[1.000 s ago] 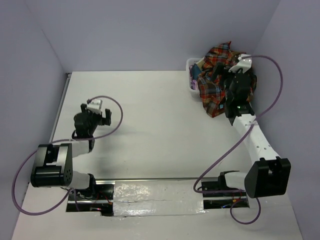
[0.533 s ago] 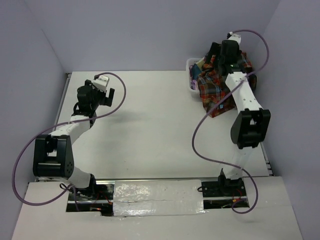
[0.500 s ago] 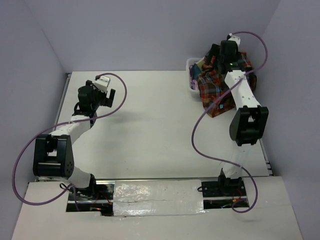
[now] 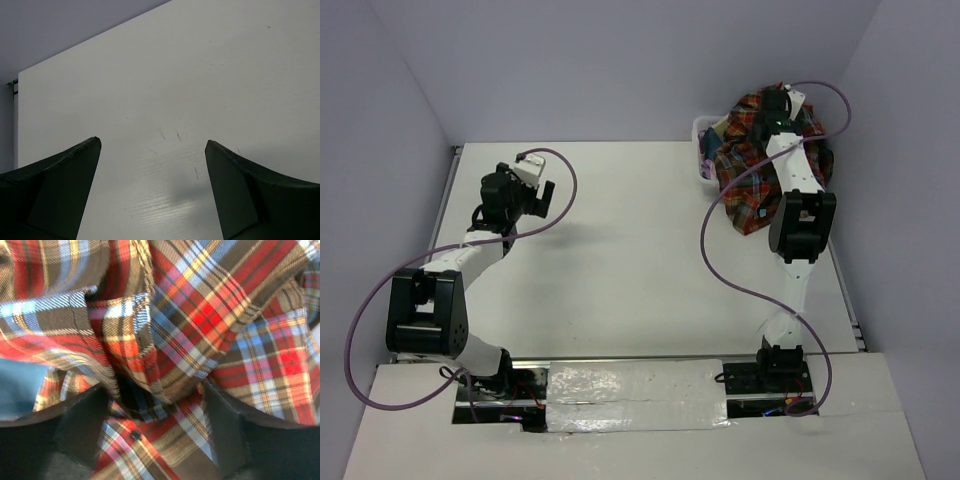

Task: Fold and stack the long sleeve shirts
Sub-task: Grab the shirt from the pile, then move the shirt to the center of the board

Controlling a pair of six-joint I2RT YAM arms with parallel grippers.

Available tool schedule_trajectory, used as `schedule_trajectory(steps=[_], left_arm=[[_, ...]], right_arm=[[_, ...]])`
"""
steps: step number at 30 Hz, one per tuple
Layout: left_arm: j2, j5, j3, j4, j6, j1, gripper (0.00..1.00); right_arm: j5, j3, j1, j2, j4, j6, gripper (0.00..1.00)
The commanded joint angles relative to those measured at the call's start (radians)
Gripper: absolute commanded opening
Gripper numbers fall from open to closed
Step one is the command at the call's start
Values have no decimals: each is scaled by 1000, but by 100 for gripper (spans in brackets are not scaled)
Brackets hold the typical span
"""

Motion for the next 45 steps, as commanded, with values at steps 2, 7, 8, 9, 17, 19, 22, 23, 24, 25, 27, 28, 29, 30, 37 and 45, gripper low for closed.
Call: schedule_trajectory(steps=[2,7,8,9,17,19,22,23,24,25,27,28,29,30,37,45], left_arm=[[-8,-27,9,10,8,-7,99],[-28,-47,8,3,7,-9,99],[-31,-52,5,3,4,-9,99],[-36,-55,3,0,-11,-9,99],[-68,-70,12,-13,-178,-6,99],[-99,-120,17,-27,-221,-6,99],[-152,-171,37,-70,-286,6,99],[-166,-185,40,-76,-300,16,99],[-180,-196,46,-84,-318,23,99],[-206,-206,51,-92,-355,32,99],[-244,-217,72,-134,-405,82,99],[-255,-216,87,-157,-423,100,99],[-266,-211,125,-187,-438,140,99],[-274,-197,146,-249,-450,157,99],[-398,-182,201,-345,-312,206,99],[-579,-191,98,-389,-176,160,99]], right_arm=[[15,29,6,15,188,-58,54],[9,22,22,-45,217,-156,0],[12,-4,29,-112,234,-175,0],[25,-73,37,-153,255,-198,0],[153,-545,371,-773,700,-638,0],[48,-558,466,-912,728,-704,0],[-193,-477,537,-1038,618,-652,0],[-258,-456,554,-1060,608,-652,0],[-313,-433,568,-1074,604,-635,0],[-402,-391,582,-1085,602,-629,0],[-477,-330,614,-1053,596,-599,0],[-496,-310,619,-1030,593,-580,0],[-510,-291,623,-1001,590,-545,0],[-524,-270,634,-967,563,-522,0],[-610,183,782,-366,276,-286,0],[-543,143,867,-174,35,-92,100]])
